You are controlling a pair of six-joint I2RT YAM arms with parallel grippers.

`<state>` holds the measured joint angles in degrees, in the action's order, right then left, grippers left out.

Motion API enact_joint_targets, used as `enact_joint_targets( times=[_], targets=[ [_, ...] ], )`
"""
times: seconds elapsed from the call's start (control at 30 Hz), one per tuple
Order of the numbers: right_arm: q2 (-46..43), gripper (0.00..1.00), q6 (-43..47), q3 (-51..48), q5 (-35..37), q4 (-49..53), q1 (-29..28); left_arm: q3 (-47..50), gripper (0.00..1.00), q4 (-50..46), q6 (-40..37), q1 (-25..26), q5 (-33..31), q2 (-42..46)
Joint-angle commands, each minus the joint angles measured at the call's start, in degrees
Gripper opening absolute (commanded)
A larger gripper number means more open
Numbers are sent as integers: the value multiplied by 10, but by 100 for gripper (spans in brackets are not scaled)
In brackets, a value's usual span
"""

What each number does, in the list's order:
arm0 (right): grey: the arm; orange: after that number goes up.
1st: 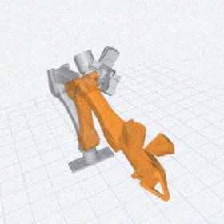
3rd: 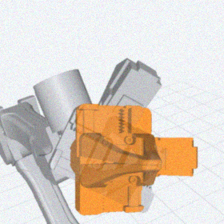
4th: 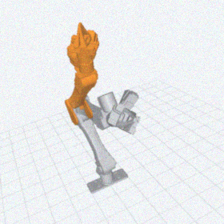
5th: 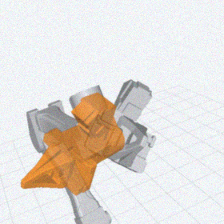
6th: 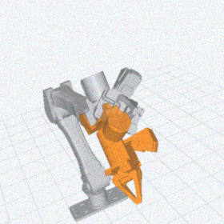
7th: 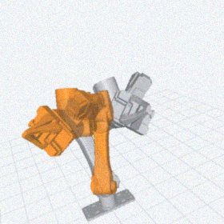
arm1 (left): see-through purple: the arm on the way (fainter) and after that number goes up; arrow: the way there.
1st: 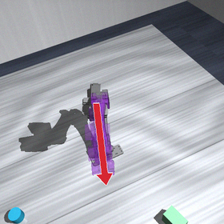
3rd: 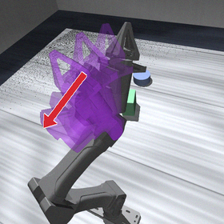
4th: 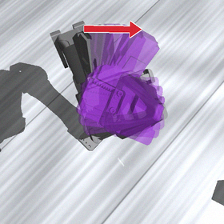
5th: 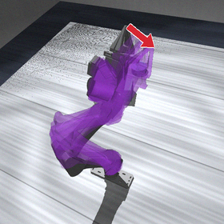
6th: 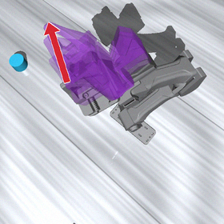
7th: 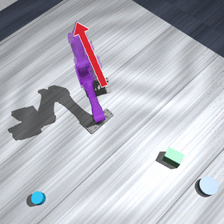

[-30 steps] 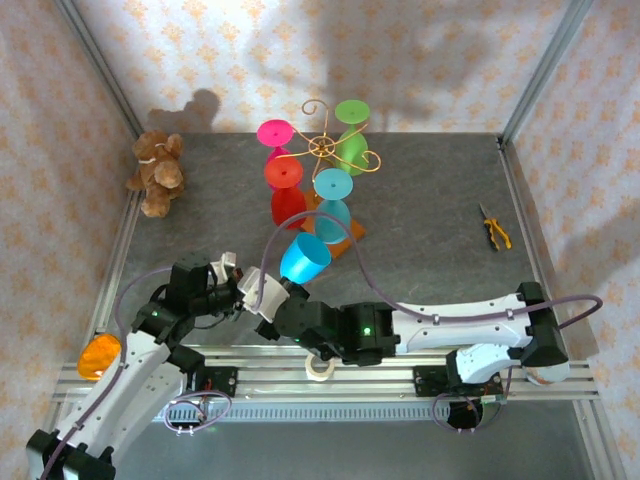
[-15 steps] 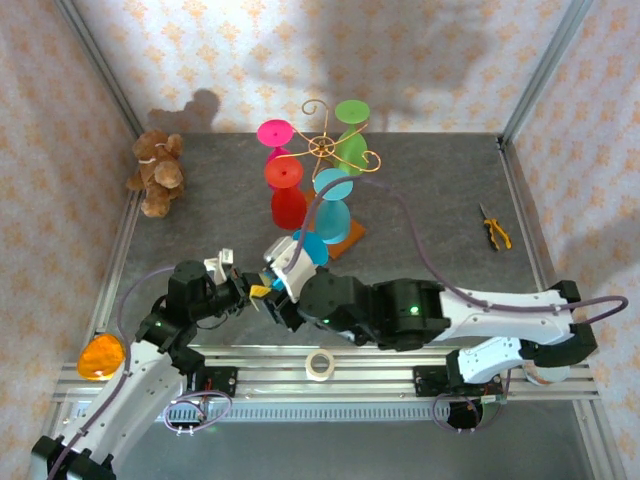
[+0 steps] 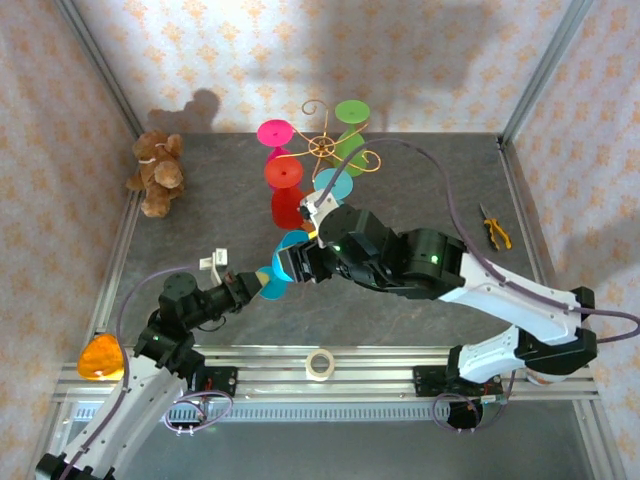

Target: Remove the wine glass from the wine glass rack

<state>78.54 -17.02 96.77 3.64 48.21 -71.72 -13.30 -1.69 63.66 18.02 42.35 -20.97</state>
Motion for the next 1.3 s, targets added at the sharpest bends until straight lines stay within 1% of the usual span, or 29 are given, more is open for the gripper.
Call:
enact_joint_targets(
  times=[0.0,0.2,0.3,0.4,0.47,0.5,0.57,0.73,0.87,1.03,1.07,1.1,1.2,1.27],
  targets=[
    [14,66,-7,15,-47,21,6,6,0,12,8,2,-10,19],
    [39,67,8,28,-100,14,7,9,0,10,14,2,-20,32],
    [58,67,9,41,-108,21,7,10,0,9,14,2,-24,35],
    [76,64,12,46,-112,30,7,10,0,11,13,2,-24,35],
    [85,60,12,49,-113,31,7,10,0,11,14,2,-24,36],
    [89,56,11,51,-112,32,7,10,0,11,15,2,-24,36],
    [92,51,13,51,-108,32,7,9,0,11,13,2,-25,37],
    [95,27,17,49,-102,32,9,6,0,12,12,1,-25,36],
    [95,1,17,49,-105,38,11,2,0,11,13,2,-25,36],
    [89,0,23,45,-119,45,11,-15,0,-10,4,2,-29,45],
    [86,0,22,44,-117,46,11,-23,5,-22,-1,2,-32,47],
    [83,0,22,42,-116,47,11,-29,12,-33,-6,2,-34,50],
    [73,0,19,33,-105,49,11,-42,37,-60,-16,2,-39,57],
    [67,0,15,24,-100,48,11,-46,49,-71,-21,2,-40,63]
  ],
)
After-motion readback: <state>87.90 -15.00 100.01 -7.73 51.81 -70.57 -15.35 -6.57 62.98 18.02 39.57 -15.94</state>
